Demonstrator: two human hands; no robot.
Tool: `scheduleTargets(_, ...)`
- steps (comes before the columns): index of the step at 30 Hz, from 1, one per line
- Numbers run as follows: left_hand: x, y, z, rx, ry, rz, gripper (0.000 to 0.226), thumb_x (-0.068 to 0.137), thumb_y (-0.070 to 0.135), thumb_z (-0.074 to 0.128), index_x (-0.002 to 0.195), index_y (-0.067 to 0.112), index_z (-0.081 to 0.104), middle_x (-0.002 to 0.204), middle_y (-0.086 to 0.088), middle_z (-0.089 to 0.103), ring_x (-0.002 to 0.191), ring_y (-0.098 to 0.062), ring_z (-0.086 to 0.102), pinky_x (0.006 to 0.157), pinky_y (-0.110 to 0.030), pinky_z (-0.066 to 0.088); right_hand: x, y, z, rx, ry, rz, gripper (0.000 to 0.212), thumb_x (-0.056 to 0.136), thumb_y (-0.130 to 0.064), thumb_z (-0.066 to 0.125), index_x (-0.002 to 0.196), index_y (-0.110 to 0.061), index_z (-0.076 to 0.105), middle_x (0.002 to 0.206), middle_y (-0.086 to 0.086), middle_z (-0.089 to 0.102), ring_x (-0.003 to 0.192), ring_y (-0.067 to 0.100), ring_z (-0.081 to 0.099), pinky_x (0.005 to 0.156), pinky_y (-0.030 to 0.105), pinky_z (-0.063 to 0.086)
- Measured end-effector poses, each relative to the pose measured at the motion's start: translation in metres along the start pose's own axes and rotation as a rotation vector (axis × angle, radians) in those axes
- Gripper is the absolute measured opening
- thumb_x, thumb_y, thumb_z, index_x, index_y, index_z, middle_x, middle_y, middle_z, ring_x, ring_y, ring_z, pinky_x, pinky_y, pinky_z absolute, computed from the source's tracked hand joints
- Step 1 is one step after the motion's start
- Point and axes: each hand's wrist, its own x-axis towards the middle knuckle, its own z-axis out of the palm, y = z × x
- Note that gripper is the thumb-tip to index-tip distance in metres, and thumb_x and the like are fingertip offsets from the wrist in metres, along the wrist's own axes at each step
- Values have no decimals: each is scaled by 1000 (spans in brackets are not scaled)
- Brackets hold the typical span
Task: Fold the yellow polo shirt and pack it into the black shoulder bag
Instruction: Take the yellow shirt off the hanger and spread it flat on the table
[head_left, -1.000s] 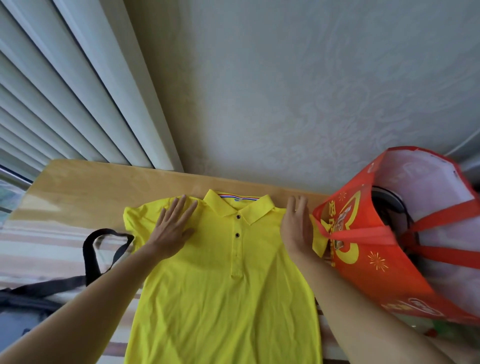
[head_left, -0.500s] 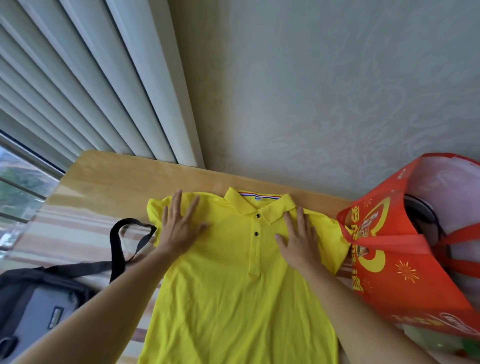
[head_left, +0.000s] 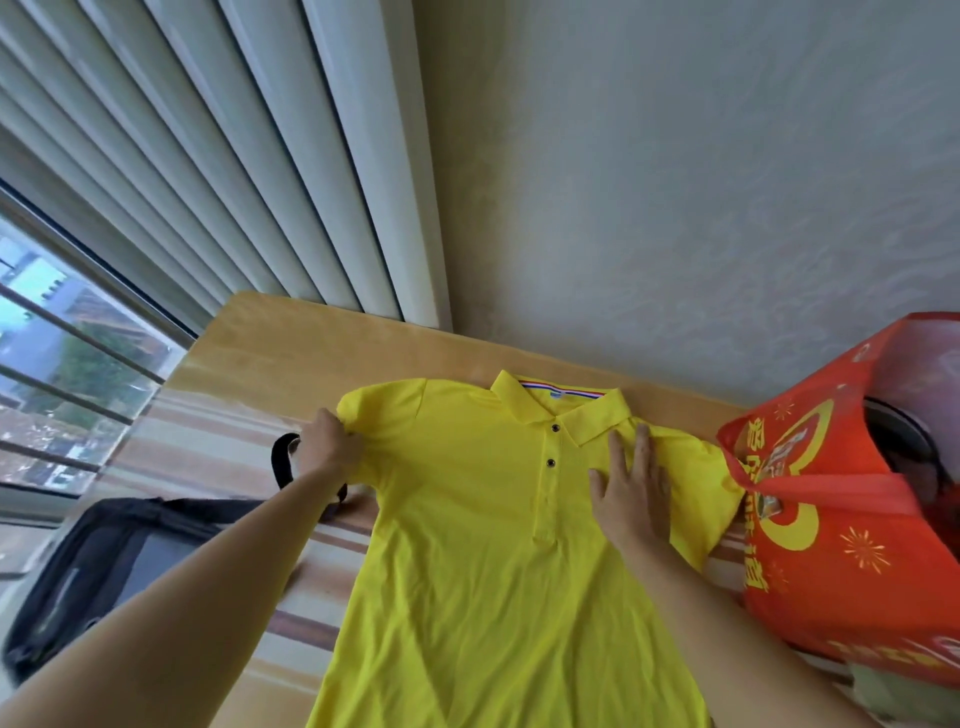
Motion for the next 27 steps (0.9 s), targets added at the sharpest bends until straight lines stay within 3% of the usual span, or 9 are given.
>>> scheduleTargets(3,-4,3,4,38,108,-49,23,87,8,50,107,5,40,105,-20,59,88,-40,60,70,-44,48,6,-1,-9,18,96,-25,49,92,-33,60,135,-12,51,151,19,38,126,42,49,95,53,46)
scheduleTargets(6,-7,25,12,252,266,181,48,74,3,57,120,7,41,122,-19,46,109,-39,48,89,-50,41,23,4,-30,-8,267,-56,25,89,-21,54,110,-7,56,112,18,55,100,40,56,76,47,48)
scheduleTargets(9,-8,62,25,311,155,581,65,74,8,60,137,14,43,139,-12,41,127,-33,38,100,-52,36,48,11,-48,-29,292,-50,24,78,-3,63,101,-8,59,94,15,56,93,39,55,73,48,46)
scheduleTargets(12,-8,101,46,228,-27,636,58,87,13,54,144,18,43,144,-6,46,134,-28,37,101,-49,35,72,13,-53,78,194,-26,25,73,5,62,96,-4,64,91,19,64,90,43,61,73,48,49)
scheduleTargets(17,-5,134,61,232,-60,592,28,88,32,62,116,25,62,116,-6,61,118,-29,47,96,-46,33,92,10,-59,102,-74,83,32,83,-16,64,114,-13,64,116,12,68,113,35,60,94,43,43)
scheduleTargets(20,-3,139,60,175,-57,596,18,85,20,61,101,26,66,106,-6,60,110,-29,48,92,-45,32,99,10,-64,163,-155,110,17,79,-16,64,95,-19,69,110,11,69,108,33,62,87,37,49)
scheduleTargets(23,-3,141,57,66,-44,622,16,81,14,59,95,22,60,101,-3,60,105,-27,48,90,-43,30,101,8,-67,298,-49,117,10,78,-13,63,81,-20,57,96,10,65,95,34,61,75,37,47)
scheduleTargets(27,-6,144,59,-122,-35,634,16,80,9,56,91,21,54,92,3,64,94,-24,56,87,-39,27,93,4,-65,346,232,27,16,81,-3,60,89,-13,51,92,10,58,82,35,59,62,36,39)
